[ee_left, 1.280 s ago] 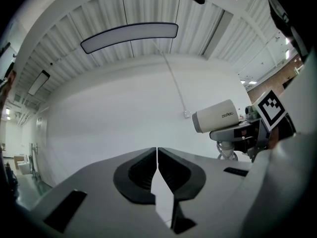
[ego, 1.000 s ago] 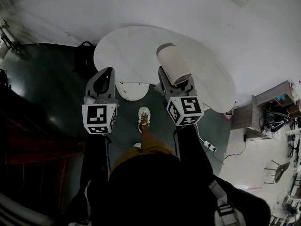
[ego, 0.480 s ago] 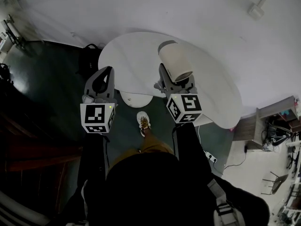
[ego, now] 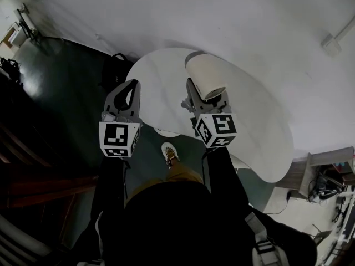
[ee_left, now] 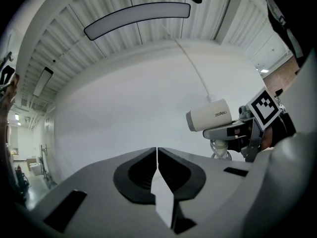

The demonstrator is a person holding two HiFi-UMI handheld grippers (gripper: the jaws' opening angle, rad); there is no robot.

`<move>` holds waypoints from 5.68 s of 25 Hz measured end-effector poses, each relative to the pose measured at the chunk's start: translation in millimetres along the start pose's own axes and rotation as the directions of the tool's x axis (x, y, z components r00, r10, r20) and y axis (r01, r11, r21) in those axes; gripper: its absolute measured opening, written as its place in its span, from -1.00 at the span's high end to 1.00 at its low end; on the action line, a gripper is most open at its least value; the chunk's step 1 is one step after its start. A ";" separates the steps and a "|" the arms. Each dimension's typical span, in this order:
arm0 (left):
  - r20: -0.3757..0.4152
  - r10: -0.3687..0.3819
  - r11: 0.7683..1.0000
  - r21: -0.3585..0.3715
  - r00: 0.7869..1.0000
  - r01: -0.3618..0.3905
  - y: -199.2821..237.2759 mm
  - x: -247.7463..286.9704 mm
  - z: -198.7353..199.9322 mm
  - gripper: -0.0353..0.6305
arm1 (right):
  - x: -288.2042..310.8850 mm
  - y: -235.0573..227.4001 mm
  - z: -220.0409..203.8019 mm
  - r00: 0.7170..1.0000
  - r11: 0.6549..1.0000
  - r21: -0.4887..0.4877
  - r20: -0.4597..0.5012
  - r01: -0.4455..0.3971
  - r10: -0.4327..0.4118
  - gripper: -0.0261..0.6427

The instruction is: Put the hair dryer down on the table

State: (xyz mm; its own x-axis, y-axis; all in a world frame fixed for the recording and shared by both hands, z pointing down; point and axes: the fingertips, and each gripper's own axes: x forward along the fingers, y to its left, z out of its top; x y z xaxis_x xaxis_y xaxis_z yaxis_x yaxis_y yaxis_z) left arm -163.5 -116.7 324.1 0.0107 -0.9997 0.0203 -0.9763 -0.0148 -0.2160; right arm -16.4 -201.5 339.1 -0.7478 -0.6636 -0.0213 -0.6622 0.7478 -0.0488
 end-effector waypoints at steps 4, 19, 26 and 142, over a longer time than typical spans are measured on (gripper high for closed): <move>-0.020 0.021 1.000 -0.002 1.000 -0.021 22.5 35.2 -10.3 0.83 | 50.3 -9.9 -10.5 0.999 0.999 0.013 -0.021 -0.033 0.033 0.28; -0.057 0.098 0.994 -0.045 0.994 -0.100 75.6 135.8 -44.1 0.83 | 190.8 -30.4 -78.4 0.969 0.986 0.011 -0.182 -0.169 0.168 0.28; -0.115 0.136 0.988 -0.060 0.984 -0.143 89.2 144.0 -73.5 0.83 | 221.8 -6.2 -128.5 0.918 0.951 -0.103 -0.309 -0.293 0.249 0.28; -0.136 -0.026 0.993 -0.116 0.990 0.010 78.3 102.1 -84.8 0.82 | 165.2 48.6 -193.9 0.699 0.859 -0.138 -0.650 -0.494 0.298 0.00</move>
State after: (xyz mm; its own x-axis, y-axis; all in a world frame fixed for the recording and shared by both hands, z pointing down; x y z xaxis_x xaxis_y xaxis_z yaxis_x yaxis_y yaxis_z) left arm -257.2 -218.5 392.0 0.0063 -0.9874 0.1582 -0.9946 -0.0226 -0.1012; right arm -181.5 -270.5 526.8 -0.7513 -0.2265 0.6199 -0.2057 0.9728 0.1061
